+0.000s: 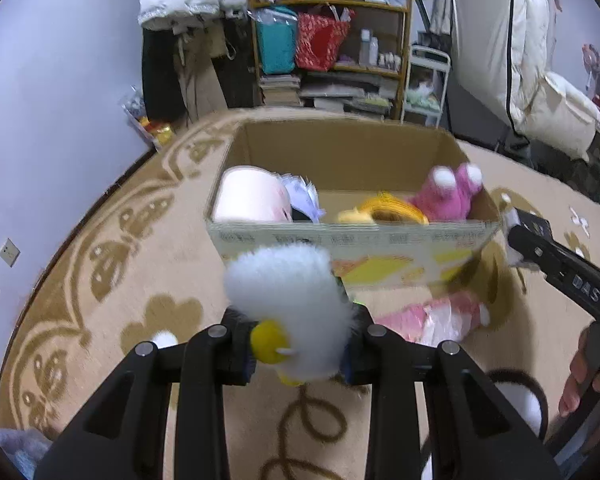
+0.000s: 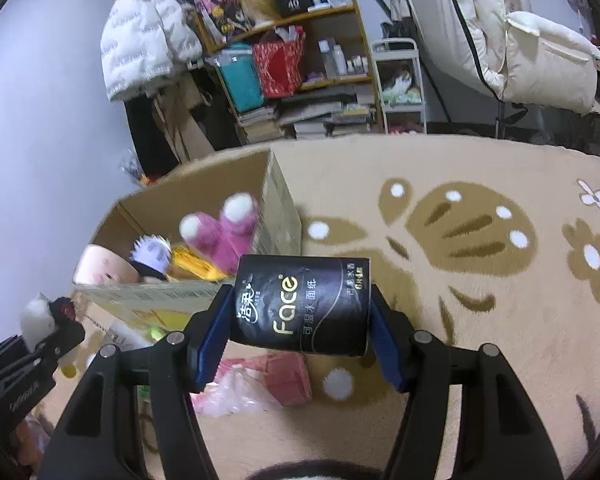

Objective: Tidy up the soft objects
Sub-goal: 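Grasp the white pompom keychain with the left gripper while the right grasps the black Face tissue box, then carry the pompom keychain with the left gripper while the right carries the Face box over the box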

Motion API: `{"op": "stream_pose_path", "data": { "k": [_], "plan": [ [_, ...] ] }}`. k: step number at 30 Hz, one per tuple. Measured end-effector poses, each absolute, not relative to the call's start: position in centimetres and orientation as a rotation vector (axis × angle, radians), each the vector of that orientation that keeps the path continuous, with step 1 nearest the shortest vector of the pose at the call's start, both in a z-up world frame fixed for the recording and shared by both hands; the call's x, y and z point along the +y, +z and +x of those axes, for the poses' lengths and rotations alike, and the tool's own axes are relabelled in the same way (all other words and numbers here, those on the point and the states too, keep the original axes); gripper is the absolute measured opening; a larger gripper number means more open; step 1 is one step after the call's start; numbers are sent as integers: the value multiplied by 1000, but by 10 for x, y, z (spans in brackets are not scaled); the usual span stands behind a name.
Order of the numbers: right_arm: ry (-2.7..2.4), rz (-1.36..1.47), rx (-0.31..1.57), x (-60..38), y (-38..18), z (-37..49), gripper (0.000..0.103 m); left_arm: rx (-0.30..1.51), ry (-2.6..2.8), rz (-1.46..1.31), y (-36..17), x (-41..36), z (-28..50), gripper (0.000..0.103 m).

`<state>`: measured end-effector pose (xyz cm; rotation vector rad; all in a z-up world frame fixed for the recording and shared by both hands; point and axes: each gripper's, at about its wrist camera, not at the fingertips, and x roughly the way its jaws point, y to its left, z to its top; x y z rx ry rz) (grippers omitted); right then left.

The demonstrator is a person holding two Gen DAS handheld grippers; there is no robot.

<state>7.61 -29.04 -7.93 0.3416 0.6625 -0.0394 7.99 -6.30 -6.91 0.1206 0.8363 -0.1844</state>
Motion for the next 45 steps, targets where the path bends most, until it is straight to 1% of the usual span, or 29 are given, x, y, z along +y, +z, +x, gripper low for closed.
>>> {"op": "stream_pose_path", "data": {
  "k": [10, 17, 24, 34, 40, 45],
  "plan": [
    [14, 280, 573, -269, -49, 76, 68, 720, -155, 118, -28, -51, 99, 29],
    [60, 236, 525, -247, -34, 88, 68, 661, -126, 176, -4, -60, 110, 29],
    [95, 171, 519, -224, -30, 105, 68, 622, -156, 198, 16, -69, 126, 29],
    [114, 158, 511, -218, -24, 124, 68, 612, -164, 102, 41, -51, 165, 30],
    [108, 179, 519, -222, -26, 134, 68, 601, -178, 80, 43, -50, 177, 30],
    [110, 188, 540, -225, -34, 146, 68, 632, -195, 60, 27, -49, 185, 30]
  ]
}}
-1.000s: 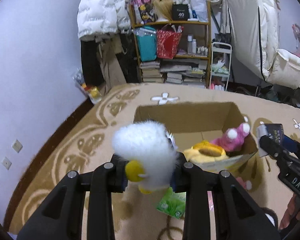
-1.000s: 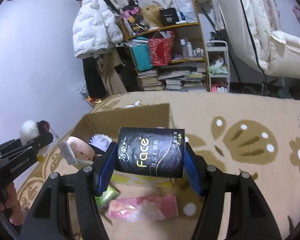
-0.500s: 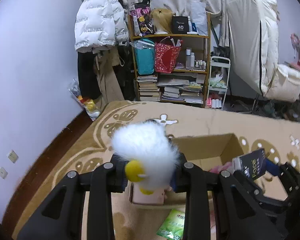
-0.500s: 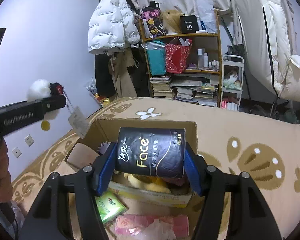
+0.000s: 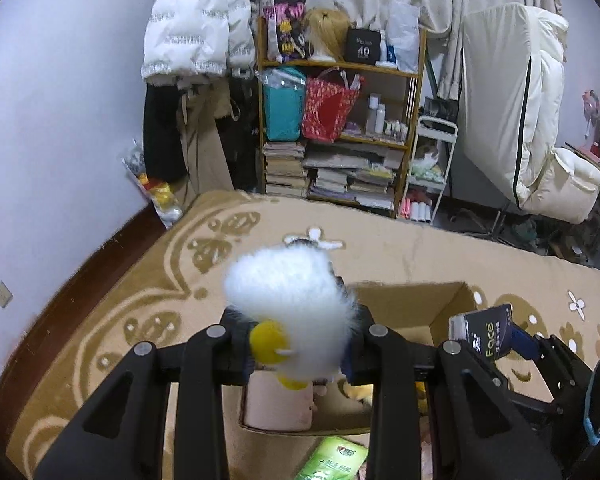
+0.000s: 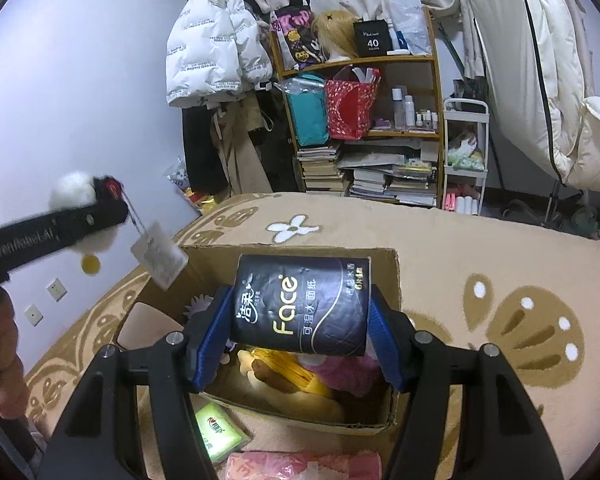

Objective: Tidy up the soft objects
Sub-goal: 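Carry the pompom keychain with the left gripper while the right carries the Face box over the box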

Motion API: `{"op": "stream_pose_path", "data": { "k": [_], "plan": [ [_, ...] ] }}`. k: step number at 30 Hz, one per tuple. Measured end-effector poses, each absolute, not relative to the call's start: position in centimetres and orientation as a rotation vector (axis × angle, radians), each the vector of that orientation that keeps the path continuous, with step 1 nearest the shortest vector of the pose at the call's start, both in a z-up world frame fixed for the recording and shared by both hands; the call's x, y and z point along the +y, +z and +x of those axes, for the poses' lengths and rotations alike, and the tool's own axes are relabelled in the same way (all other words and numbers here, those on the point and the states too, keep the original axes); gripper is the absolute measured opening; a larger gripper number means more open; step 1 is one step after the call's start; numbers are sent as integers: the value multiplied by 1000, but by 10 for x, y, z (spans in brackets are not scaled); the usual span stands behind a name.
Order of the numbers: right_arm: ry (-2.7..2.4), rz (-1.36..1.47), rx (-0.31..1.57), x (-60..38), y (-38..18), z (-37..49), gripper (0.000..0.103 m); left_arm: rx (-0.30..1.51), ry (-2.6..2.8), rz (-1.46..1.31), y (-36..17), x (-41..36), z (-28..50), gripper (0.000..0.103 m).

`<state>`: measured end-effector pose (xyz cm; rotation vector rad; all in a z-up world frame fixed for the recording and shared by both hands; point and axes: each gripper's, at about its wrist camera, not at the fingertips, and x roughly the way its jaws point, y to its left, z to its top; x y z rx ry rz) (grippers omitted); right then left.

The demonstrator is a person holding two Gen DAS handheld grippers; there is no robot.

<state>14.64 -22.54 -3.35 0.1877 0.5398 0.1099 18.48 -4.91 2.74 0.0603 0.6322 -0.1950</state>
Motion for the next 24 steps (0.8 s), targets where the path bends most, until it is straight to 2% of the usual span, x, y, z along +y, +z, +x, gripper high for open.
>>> {"op": "stream_pose_path", "data": {
  "k": [14, 16, 18, 22, 24],
  "plan": [
    [151, 173, 584, -217, -51, 163, 69, 820, -209, 6, -42, -39, 210, 32],
    [157, 167, 586, -216, -52, 163, 70, 834, -207, 6, -46, -38, 212, 36],
    [155, 155, 595, -215, -53, 163, 70, 843, -206, 3, -49, -37, 212, 47],
    [159, 155, 606, -215, -56, 163, 71, 832, -199, 22, -49, -37, 211, 58],
    [160, 159, 604, -215, -56, 162, 80, 813, -185, 45, -46, -39, 208, 70]
  ]
}}
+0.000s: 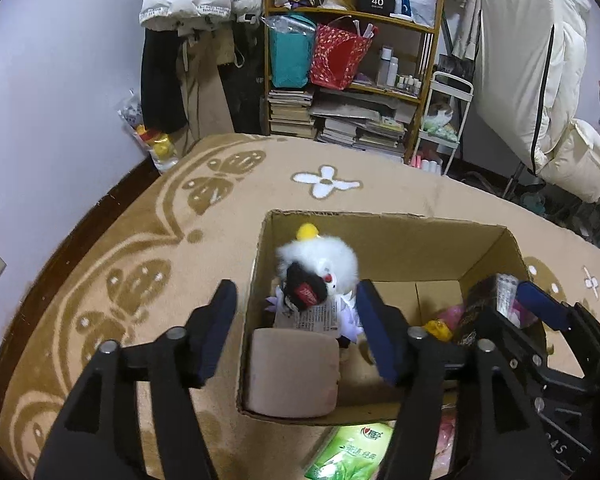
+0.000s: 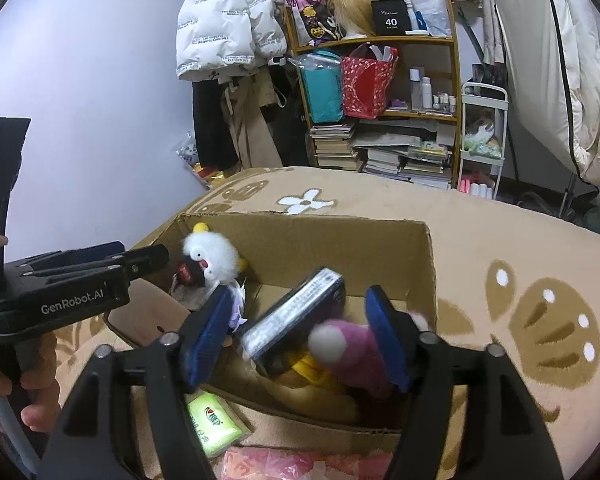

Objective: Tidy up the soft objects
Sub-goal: 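Carry the pompom keychain with the left gripper while the right carries the Face box over the box, then open both grippers to drop the keychain and Face box into the box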

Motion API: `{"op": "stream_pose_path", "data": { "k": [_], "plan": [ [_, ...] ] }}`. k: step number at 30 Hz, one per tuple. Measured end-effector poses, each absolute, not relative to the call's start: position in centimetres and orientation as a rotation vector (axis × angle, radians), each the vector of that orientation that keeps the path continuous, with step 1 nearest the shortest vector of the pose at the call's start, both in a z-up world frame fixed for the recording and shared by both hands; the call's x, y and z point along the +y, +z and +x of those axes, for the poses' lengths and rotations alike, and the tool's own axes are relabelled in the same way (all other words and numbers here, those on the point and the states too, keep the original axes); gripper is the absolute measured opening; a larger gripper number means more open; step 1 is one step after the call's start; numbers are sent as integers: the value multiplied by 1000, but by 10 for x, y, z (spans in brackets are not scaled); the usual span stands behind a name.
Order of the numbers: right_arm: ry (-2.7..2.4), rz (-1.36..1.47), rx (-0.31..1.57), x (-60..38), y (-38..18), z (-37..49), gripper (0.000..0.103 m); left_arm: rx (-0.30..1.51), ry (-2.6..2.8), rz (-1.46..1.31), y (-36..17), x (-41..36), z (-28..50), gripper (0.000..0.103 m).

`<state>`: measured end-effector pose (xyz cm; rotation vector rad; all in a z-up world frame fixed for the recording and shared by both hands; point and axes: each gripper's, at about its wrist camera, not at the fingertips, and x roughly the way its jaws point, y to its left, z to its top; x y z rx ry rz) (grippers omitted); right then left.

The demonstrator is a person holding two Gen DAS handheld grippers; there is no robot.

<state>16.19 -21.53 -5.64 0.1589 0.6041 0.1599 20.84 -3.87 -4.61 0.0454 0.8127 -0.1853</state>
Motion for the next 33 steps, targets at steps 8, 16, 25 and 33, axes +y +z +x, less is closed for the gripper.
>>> {"op": "stream_pose_path", "data": {
  "k": [8, 16, 25, 33],
  "plan": [
    [157, 182, 590, -218, -51, 150, 103, 773, -154, 104, -35, -40, 198, 96],
    [139, 184, 575, -225, -37, 133, 103, 742, -130, 64, -19, -29, 184, 101],
    [113, 181, 541, -230, -16, 109, 103, 758, -121, 53, -3, -14, 166, 102],
    [88, 204, 557, -232, -13, 89, 103, 745, -117, 62, 3, -9, 142, 102]
  ]
}}
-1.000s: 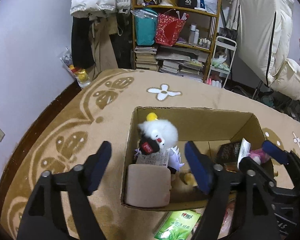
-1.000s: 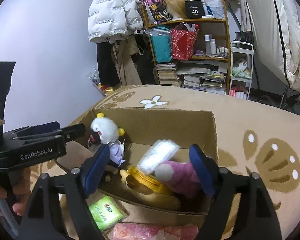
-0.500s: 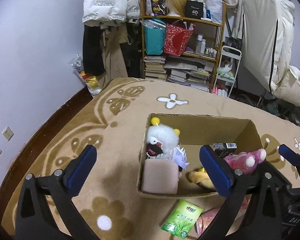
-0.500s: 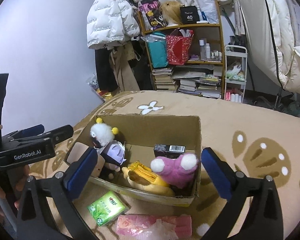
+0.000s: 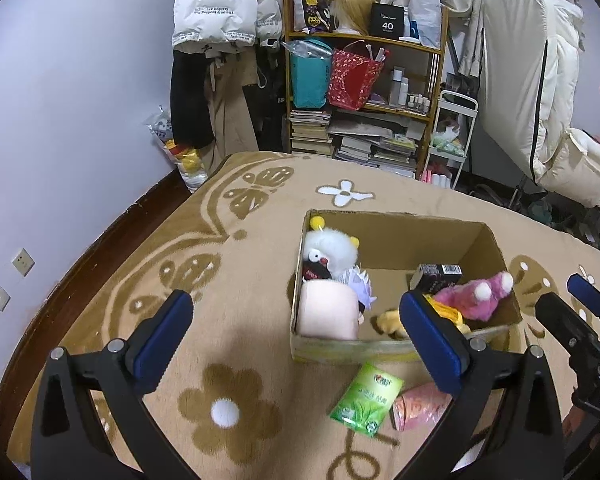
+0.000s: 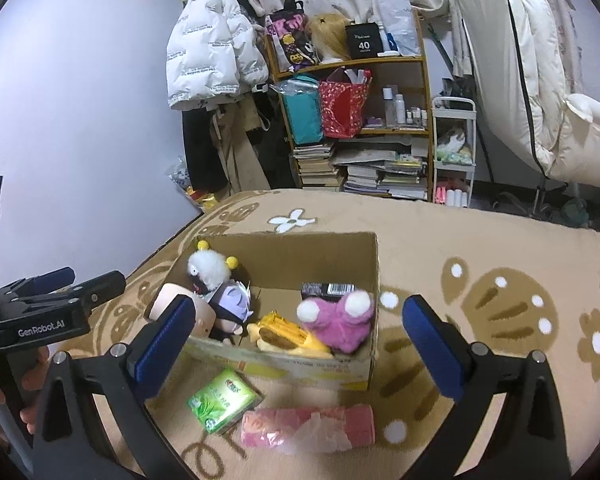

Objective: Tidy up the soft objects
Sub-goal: 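Open both grippers to drop the keychain and Face box into the box, then move both tools to the green tissue pack and pink packet beside the box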

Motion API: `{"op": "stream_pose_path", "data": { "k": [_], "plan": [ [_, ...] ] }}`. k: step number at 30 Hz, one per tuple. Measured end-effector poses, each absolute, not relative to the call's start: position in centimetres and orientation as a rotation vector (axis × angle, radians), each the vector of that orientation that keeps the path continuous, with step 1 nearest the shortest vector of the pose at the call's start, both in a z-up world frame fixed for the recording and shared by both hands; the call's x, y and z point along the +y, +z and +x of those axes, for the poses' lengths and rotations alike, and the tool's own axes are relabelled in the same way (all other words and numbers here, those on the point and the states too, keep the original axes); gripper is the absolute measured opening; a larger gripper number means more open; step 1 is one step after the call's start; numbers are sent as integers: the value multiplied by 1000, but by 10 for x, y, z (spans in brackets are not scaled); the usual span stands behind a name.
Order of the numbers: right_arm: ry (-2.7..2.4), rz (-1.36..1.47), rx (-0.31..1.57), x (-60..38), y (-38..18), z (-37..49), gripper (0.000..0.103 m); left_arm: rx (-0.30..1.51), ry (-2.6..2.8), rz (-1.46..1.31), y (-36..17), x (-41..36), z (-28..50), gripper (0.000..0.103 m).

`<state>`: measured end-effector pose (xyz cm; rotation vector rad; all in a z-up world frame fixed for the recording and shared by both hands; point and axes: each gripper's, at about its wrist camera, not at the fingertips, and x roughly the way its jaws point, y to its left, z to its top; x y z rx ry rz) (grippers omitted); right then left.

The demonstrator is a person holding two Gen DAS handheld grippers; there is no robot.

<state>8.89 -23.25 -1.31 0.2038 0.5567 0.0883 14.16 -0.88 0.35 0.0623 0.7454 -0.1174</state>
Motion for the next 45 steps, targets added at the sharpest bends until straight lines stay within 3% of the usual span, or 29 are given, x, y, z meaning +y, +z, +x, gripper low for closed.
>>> {"op": "stream_pose_path", "data": {
  "k": [33, 40, 45],
  "plan": [
    [31, 427, 813, -250, -120, 91, 103, 884, -143, 131, -83, -29, 126, 102],
    [6, 462, 922, -251, -146, 102, 91, 931, -152, 164, -105, -40, 131, 102],
    [-11, 494, 951, -255, -158, 106, 90, 977, -166, 167, -120, -46, 135, 102]
  ]
}}
